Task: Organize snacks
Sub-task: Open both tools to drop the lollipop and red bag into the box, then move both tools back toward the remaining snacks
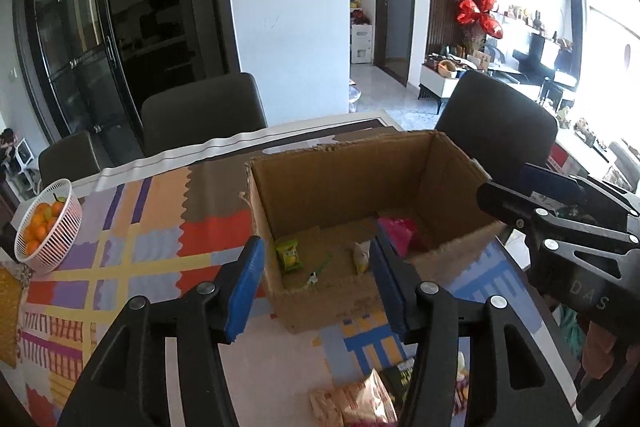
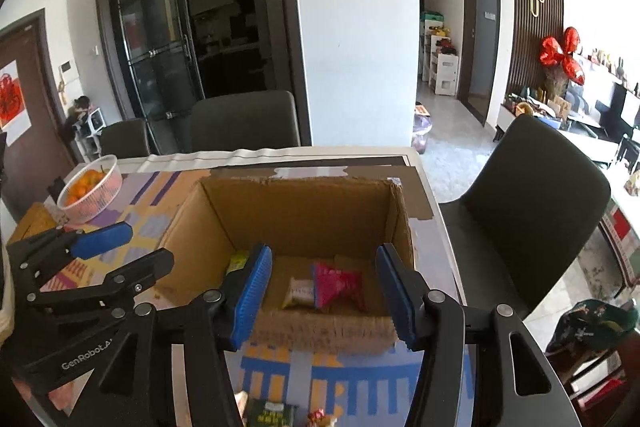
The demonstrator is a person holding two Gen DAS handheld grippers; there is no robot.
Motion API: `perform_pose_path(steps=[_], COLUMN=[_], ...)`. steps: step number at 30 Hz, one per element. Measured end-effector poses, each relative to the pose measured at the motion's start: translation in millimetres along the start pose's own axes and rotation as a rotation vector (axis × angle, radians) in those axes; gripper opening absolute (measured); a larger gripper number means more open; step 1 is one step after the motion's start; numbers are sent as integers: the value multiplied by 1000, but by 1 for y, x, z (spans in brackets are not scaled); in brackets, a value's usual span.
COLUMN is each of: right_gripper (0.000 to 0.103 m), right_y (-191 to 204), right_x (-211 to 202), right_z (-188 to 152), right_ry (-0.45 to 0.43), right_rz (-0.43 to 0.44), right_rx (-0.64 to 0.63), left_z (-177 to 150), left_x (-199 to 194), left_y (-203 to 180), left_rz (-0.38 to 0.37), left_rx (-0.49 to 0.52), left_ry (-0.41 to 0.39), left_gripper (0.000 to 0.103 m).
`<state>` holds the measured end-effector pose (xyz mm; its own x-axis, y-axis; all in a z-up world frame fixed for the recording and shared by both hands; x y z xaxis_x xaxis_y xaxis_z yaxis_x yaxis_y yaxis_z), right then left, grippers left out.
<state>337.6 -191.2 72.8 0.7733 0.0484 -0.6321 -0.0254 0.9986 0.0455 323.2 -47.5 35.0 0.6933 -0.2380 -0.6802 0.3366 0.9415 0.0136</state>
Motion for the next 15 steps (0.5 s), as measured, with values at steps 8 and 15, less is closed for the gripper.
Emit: perform_pose_path(steps=[8,15], right_gripper=[56,56], right_y=[2,2], right_x=[-32,-49], right_z=[-22,-47], right_ry=[-22,-6], right_rz=[-14,-15], right_rx=[-4,19], left_z=[-26,-55], left_x=[-33,-42], left_y=[-10,-18], left_rz=[-1,-18], left_rx=[22,43], left_ry=[-22,7], left_gripper=[61,64])
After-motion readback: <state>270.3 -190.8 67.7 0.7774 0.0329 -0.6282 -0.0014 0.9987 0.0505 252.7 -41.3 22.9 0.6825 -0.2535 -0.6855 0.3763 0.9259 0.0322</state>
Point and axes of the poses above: each gripper's, at about its wrist camera, not at the fingertips, and x roughly the way its jaws point, y to its left, z to its top, the point moved 4 cm from there along x, roughly the way its jaws point, and after that the axes turned 2 degrees about -z, right-handed, at the moved point
